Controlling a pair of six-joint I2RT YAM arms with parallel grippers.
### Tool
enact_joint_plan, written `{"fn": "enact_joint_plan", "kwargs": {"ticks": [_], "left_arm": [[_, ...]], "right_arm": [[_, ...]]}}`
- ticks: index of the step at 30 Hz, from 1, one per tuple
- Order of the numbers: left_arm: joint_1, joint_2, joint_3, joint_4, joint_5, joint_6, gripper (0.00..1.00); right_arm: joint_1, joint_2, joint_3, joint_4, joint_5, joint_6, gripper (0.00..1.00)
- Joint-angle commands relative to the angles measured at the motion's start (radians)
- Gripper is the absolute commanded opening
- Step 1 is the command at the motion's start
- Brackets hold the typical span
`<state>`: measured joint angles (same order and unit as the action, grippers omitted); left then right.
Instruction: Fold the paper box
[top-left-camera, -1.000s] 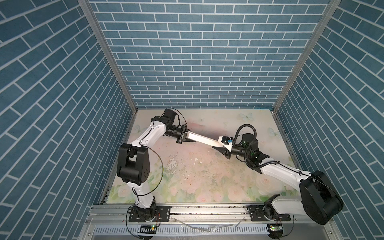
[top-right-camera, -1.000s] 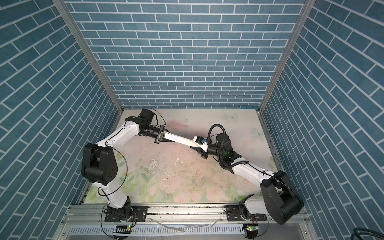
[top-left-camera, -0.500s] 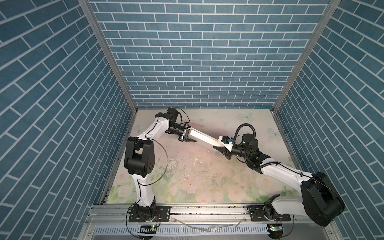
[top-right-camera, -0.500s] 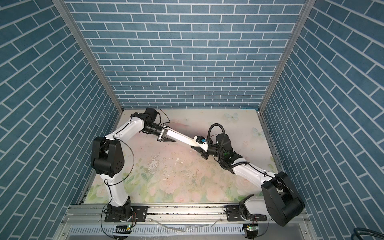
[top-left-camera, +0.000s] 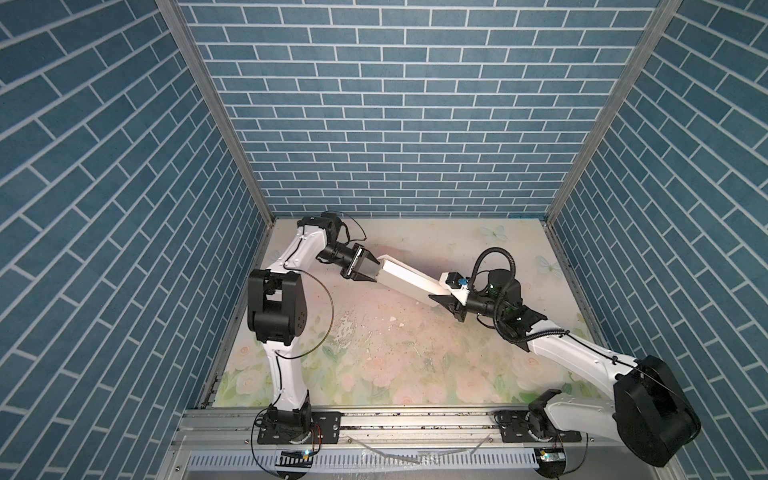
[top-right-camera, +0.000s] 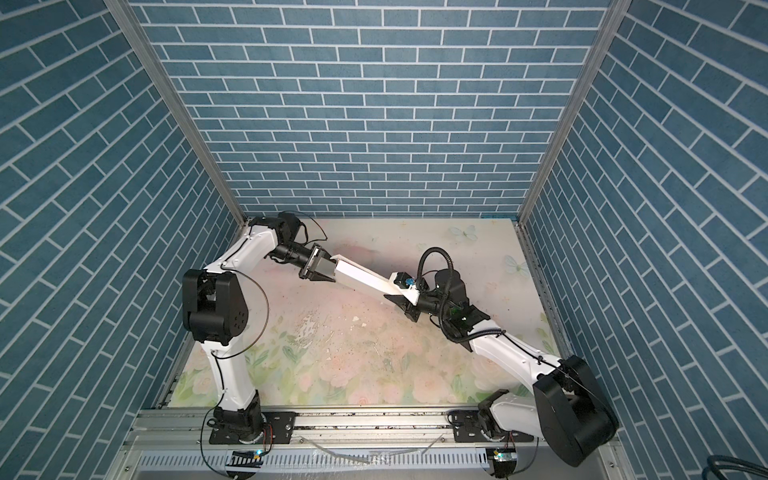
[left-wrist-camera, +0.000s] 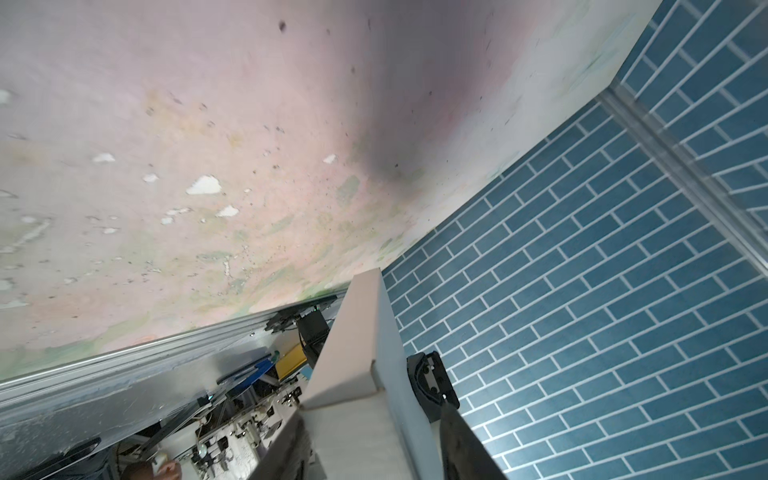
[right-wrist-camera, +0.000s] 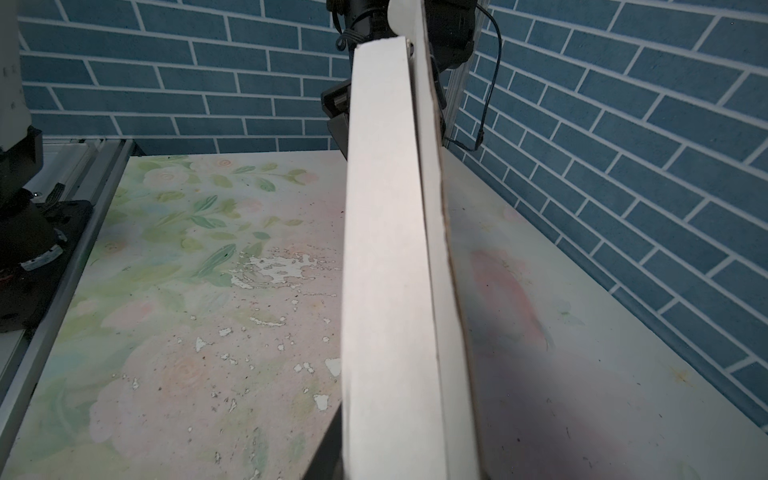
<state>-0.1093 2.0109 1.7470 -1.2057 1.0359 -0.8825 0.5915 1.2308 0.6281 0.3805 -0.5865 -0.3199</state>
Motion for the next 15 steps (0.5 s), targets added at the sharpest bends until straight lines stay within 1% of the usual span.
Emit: {"fn": "enact_joint_plan", "kwargs": {"ticks": [1, 3, 5, 8, 9, 11, 13, 15], "left_arm": [[0.096, 0.023, 0.079, -0.114, -0.150, 0.113, 0.51], [0.156, 0.031, 0.144, -0.154, -0.246, 0.150, 0.49], [0.207, 0.031, 0.232, -0.197, -0.374, 0.182, 0.47], [0.232, -0.014, 0.288, -0.144, -0.465, 0.168, 0.46], [0.230, -0.036, 0.282, -0.101, -0.473, 0.144, 0.46], [0.224, -0.114, 0.226, 0.057, -0.489, 0.101, 0.45], [0.211, -0.190, 0.157, 0.181, -0.535, 0.099, 0.44], [0.203, -0.256, 0.072, 0.282, -0.531, 0.113, 0.44]], "right_arm": [[0.008, -0.031, -0.020, -0.041, -0.002, -0.015, 0.20], [0.008, -0.039, -0.017, -0.069, -0.004, -0.012, 0.20], [0.008, -0.046, -0.013, -0.095, -0.013, 0.001, 0.20], [0.008, -0.055, 0.002, -0.153, -0.042, 0.017, 0.20], [0.009, -0.058, 0.008, -0.171, -0.050, 0.022, 0.20], [0.009, -0.059, 0.030, -0.232, -0.066, 0.023, 0.20], [0.016, -0.053, 0.053, -0.294, -0.066, 0.017, 0.20], [0.026, -0.044, 0.085, -0.372, -0.062, 0.002, 0.20]]}}
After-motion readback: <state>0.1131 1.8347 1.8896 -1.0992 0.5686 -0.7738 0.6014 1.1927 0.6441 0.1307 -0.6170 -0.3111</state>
